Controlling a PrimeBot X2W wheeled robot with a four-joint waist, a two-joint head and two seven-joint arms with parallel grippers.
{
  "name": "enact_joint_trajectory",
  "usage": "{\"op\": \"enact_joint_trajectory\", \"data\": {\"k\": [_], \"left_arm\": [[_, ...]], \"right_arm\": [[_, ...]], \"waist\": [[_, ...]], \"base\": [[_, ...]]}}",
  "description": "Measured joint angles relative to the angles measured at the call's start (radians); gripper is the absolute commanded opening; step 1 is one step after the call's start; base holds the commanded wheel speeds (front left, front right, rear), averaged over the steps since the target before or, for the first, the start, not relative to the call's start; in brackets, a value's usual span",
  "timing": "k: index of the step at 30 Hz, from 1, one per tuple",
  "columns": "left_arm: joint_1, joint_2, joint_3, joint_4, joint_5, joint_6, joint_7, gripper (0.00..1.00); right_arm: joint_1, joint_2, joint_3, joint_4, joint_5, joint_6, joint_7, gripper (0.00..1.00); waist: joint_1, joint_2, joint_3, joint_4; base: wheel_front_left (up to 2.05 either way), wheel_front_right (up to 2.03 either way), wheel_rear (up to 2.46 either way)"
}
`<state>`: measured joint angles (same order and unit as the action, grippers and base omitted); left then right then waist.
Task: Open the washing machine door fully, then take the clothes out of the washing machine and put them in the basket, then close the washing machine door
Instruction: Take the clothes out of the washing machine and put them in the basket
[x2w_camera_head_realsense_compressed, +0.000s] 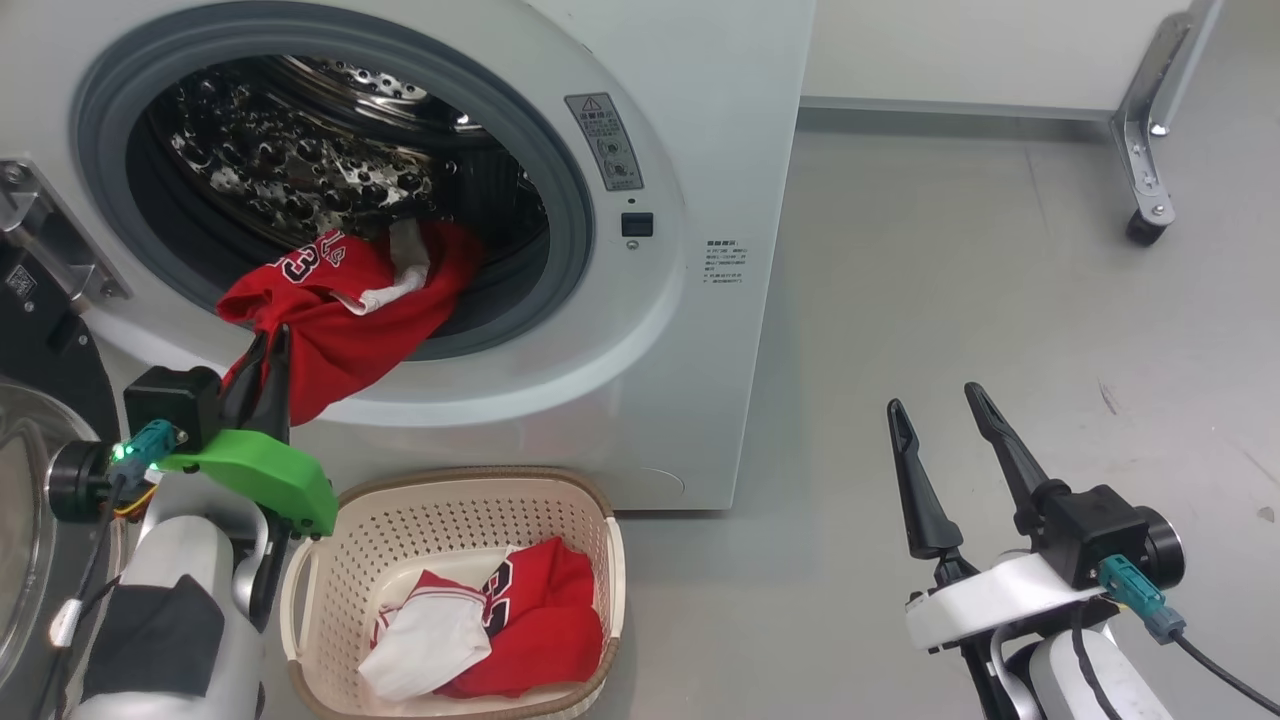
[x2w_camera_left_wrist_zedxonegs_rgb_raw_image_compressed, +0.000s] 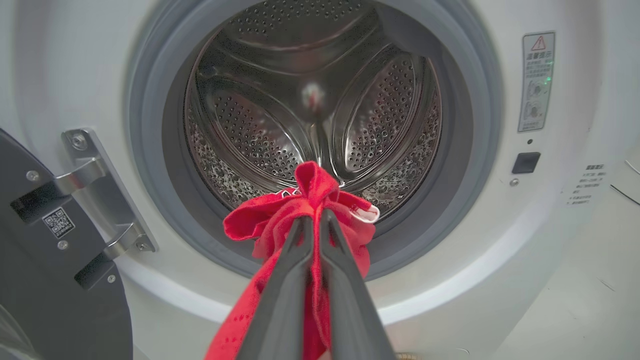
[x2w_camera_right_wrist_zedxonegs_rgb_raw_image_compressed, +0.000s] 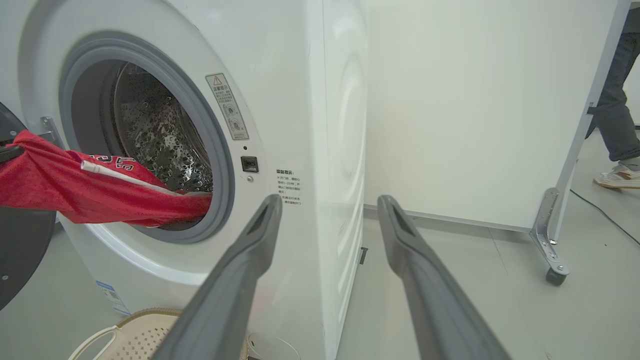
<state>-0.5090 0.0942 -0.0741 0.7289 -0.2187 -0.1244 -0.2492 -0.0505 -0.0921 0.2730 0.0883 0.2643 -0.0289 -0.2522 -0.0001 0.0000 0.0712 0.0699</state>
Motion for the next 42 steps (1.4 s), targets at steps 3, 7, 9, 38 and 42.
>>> {"op": "enact_joint_trajectory", "data": {"k": [3,7,9,38,42], "left_arm": [[0.02,0.007,-0.019,-0.077,0.026,0.0,0.0,0.0],[0.024,0.009,-0.021,-0.202,0.028,0.0,0.0,0.0],[0.031,0.008,-0.023,-0.257,0.028,0.0,-0.002,0.0],[0.262,-0.003,-0.011,-0.537,0.027,0.0,-0.003,0.0],[0.293,0.0,-0.027,-0.5,0.027,0.0,-0.003,0.0]], "right_arm": [[0.005,0.001,-0.004,-0.001,0.006,0.001,0.0,1.0],[0.021,0.004,-0.011,-0.002,0.007,0.002,0.0,1.0],[0.025,0.005,-0.013,-0.003,0.007,0.002,0.0,1.0],[0.04,0.021,-0.003,-0.044,-0.005,0.027,0.0,1.0],[0.037,0.021,0.005,-0.05,-0.017,0.028,0.0,1.0]], "waist": [[0.0,0.0,-0.016,0.002],[0.0,0.0,-0.033,0.003],[0.0,0.0,-0.039,0.005],[0.0,0.0,0.035,-0.02],[0.0,0.0,0.07,-0.027]], "base": [[0.0,0.0,0.0],[0.0,0.0,0.0],[0.0,0.0,0.0],[0.0,0.0,0.0],[0.0,0.0,0.0]]}}
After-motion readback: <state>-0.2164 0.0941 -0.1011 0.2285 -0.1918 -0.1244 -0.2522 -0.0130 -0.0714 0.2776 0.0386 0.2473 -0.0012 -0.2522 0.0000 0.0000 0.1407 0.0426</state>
